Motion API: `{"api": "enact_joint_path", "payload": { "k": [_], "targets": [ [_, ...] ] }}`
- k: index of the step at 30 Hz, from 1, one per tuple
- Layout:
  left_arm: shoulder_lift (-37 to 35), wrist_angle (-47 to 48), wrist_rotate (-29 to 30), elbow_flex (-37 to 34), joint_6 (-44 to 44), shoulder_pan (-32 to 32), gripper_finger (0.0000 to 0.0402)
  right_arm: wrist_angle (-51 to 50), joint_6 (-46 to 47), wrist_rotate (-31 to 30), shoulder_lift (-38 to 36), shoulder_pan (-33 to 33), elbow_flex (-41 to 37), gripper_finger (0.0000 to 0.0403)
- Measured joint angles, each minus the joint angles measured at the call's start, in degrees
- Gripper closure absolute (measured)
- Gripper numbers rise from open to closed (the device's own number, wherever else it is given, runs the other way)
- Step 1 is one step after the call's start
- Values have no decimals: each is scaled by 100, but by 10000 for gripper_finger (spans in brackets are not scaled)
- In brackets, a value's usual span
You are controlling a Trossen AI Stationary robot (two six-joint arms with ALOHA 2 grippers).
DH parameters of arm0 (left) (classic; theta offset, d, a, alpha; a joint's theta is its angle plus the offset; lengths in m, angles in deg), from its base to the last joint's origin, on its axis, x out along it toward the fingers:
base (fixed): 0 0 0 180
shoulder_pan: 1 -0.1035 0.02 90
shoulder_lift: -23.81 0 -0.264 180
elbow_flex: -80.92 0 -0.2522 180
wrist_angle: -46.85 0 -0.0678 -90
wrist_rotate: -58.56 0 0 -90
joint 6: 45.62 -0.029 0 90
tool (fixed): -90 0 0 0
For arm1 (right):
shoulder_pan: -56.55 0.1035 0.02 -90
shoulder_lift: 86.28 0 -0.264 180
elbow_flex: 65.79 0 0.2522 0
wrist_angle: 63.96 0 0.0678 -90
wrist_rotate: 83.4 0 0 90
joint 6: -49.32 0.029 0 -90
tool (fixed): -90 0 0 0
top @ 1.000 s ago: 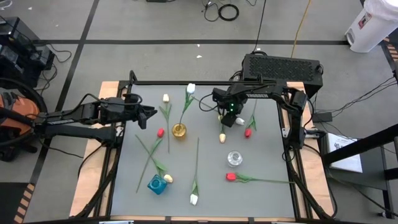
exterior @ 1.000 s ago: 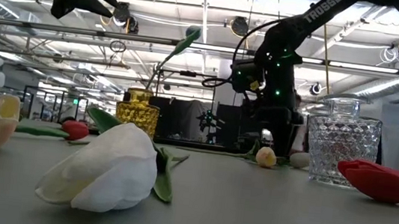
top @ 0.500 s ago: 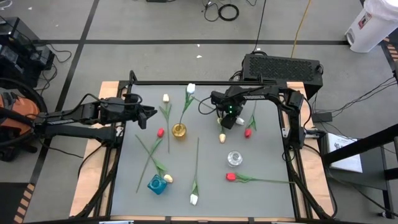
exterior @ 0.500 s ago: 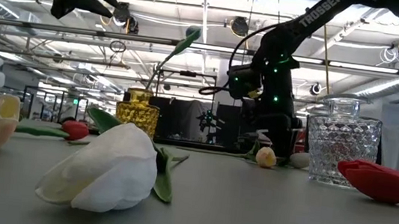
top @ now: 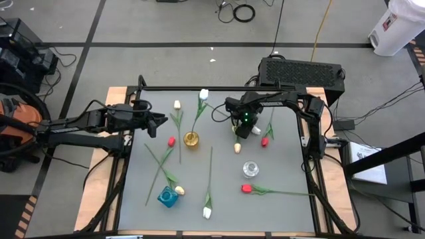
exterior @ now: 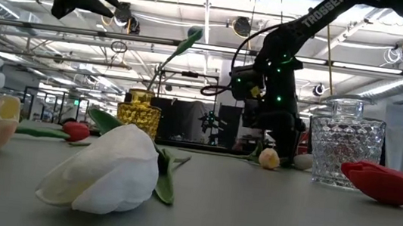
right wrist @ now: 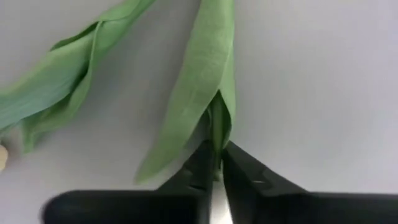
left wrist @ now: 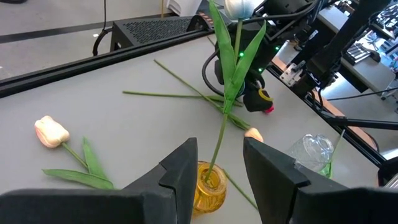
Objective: Sort flowers into vase by color
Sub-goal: Put the top white tulip into the yellow vase
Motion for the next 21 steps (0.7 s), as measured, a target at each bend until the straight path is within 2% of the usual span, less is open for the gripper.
{"api": "enact_joint_path", "payload": {
  "k": [2, 21],
  "targets": [
    [0, 0, 0, 0, 0, -1, 265, -5, -2, -2, 0, 0, 0, 396],
    [0, 2, 20, 0, -164, 0, 265, -985, -368, -32, 0, 71, 63, 402]
  ]
}}
